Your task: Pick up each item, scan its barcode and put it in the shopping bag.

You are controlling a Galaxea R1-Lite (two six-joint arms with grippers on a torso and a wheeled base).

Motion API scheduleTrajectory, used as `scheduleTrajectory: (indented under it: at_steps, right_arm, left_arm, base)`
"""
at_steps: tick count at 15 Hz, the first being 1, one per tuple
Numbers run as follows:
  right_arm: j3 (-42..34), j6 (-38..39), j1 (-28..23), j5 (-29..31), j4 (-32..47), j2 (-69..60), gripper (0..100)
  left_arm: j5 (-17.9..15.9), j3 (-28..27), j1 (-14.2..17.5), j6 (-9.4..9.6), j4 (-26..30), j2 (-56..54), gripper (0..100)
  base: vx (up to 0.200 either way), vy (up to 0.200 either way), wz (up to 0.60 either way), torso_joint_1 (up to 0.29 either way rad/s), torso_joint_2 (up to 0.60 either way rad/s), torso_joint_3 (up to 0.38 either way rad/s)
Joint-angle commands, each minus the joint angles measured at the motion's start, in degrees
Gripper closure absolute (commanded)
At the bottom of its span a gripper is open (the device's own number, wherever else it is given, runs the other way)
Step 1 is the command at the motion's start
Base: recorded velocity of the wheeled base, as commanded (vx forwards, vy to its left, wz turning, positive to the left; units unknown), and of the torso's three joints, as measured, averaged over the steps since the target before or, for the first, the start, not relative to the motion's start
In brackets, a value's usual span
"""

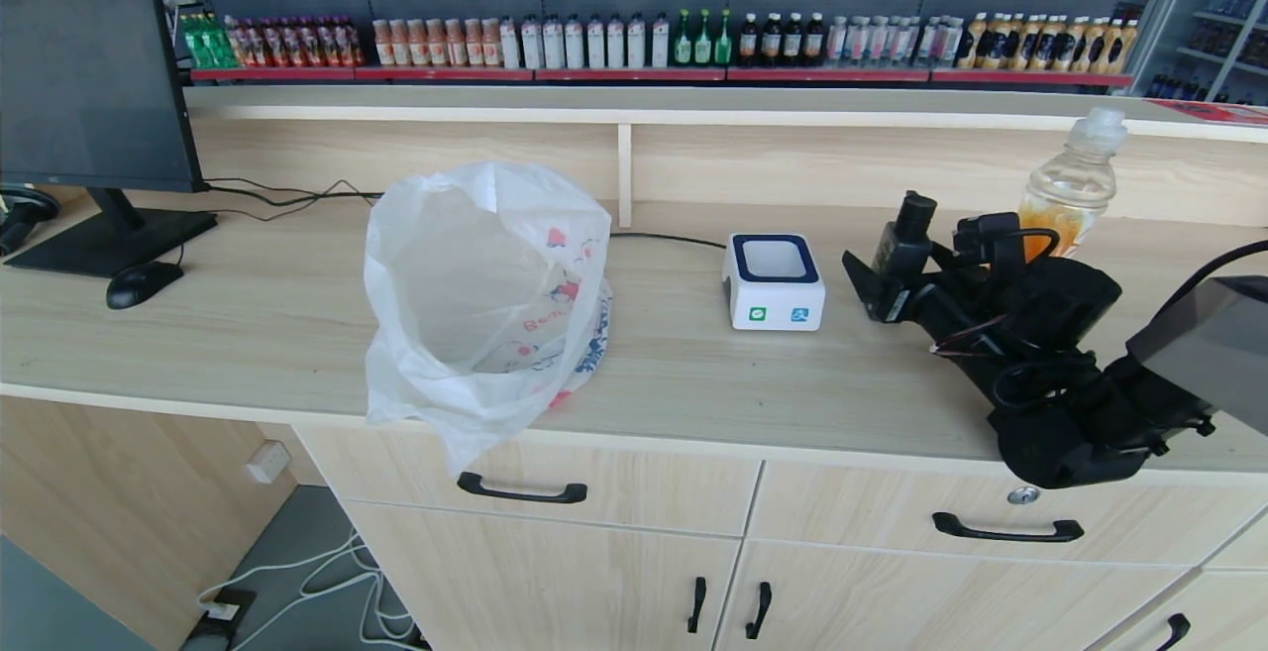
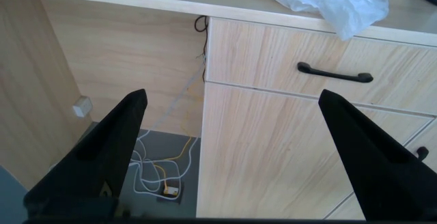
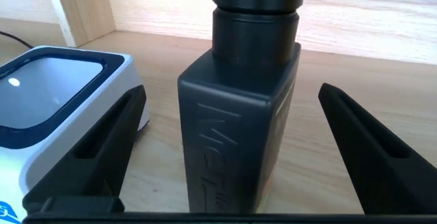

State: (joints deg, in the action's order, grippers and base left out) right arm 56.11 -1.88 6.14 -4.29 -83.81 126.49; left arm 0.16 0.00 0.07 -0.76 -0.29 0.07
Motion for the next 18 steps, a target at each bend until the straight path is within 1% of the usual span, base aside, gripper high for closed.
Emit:
scheduleTrajectory:
  at_steps: [1,5,8,18]
  right_arm:
    - [0.8,0.4,0.0,0.5,0.2,1.0,0]
    - [3.0,1.4,0.0,2.2,0.4,1.9,0]
    - [5.1,1.9,0.0,2.4,1.5,2.3,0]
    - [6.2,3.0,-0.2,2.5,1.6,3.8,0]
  left_arm:
    - [0.0,0.0,0.0,-0.04,-0.1,0.0,0]
    - [0.0,0.0,0.0,-0.04,0.0,0.0,0]
    - [0.0,0.0,0.0,-0.04,0.0,0.0,0]
    - [0.0,0.0,0.0,-0.04,0.0,0.0,0]
  base:
    - [0.000,0.000,0.00,0.000,0.00,0.000]
    - [0.000,0.000,0.00,0.000,0.00,0.000]
    - [0.000,0.000,0.00,0.000,0.00,0.000]
    - [0.000,0.000,0.00,0.000,0.00,0.000]
